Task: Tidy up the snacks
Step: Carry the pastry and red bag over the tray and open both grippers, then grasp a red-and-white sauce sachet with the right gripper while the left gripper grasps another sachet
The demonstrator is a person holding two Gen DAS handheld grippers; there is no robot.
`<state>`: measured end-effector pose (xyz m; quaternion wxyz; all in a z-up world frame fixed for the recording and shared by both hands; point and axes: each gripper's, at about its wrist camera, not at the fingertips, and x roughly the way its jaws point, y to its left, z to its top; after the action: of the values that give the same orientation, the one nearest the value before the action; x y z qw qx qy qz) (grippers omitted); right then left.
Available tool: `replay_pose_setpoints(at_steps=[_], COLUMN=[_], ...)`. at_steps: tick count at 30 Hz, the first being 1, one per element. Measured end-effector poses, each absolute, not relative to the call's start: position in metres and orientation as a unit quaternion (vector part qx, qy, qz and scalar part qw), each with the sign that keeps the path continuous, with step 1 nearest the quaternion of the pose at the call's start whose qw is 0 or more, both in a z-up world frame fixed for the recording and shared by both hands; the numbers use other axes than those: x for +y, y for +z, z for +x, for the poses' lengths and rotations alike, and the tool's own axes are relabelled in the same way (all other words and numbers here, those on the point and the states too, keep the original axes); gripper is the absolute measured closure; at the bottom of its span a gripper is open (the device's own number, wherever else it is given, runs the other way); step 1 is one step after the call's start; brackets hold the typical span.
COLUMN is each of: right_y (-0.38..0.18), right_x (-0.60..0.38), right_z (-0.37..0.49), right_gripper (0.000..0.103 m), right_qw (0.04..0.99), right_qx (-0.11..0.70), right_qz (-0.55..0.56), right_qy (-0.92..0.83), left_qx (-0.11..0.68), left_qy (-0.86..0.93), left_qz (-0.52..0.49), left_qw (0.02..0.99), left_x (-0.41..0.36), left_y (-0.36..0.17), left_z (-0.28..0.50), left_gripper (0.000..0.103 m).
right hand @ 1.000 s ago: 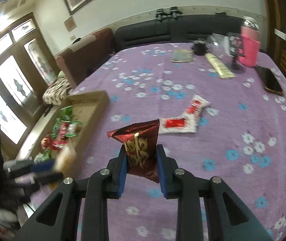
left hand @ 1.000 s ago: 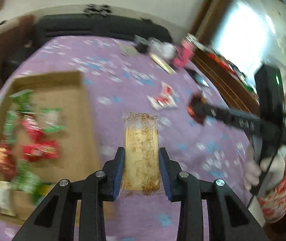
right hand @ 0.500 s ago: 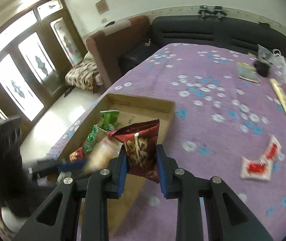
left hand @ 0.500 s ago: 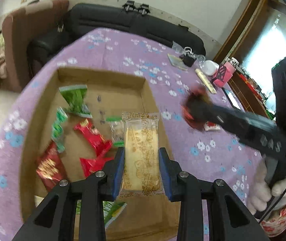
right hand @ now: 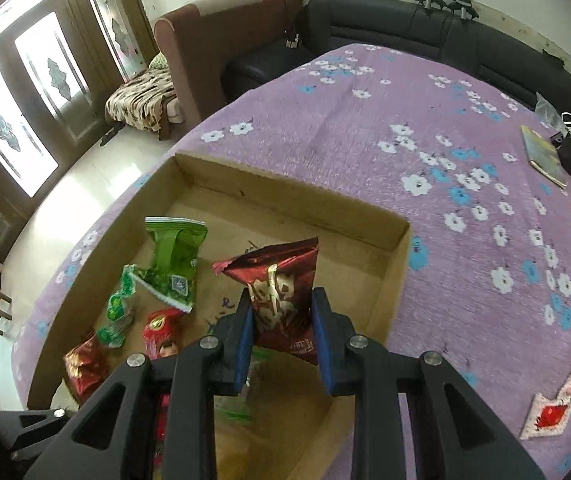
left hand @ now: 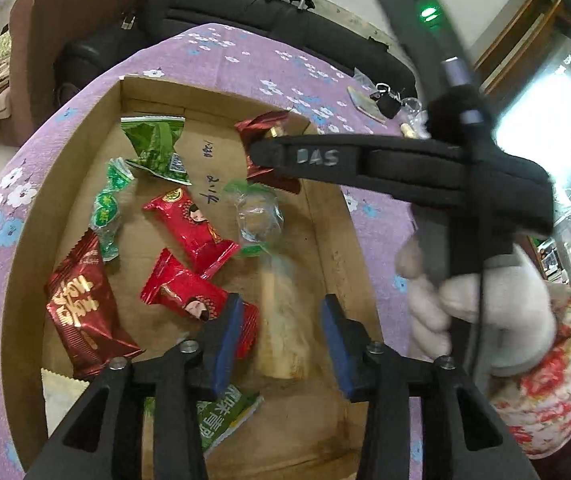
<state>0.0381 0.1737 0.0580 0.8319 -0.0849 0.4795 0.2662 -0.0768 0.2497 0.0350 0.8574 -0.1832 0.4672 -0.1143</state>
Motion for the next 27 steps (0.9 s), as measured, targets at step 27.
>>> replay_pose_setpoints(at_steps=[27], right_y=[0.106], right_x=[-0.038], right_z=[-0.029], right_gripper=[0.060], right_qw=[0.892], right_qx=[0.419], right_qz=[0.030], right_qy=[0.166], left_qx=[0.402], left_qy=[-0.181], left_qz=[-0.169], left_qw=[0.881], left_x=[0.191], left_y=[0.095], left_z=[-0.134], left_gripper=[0.028])
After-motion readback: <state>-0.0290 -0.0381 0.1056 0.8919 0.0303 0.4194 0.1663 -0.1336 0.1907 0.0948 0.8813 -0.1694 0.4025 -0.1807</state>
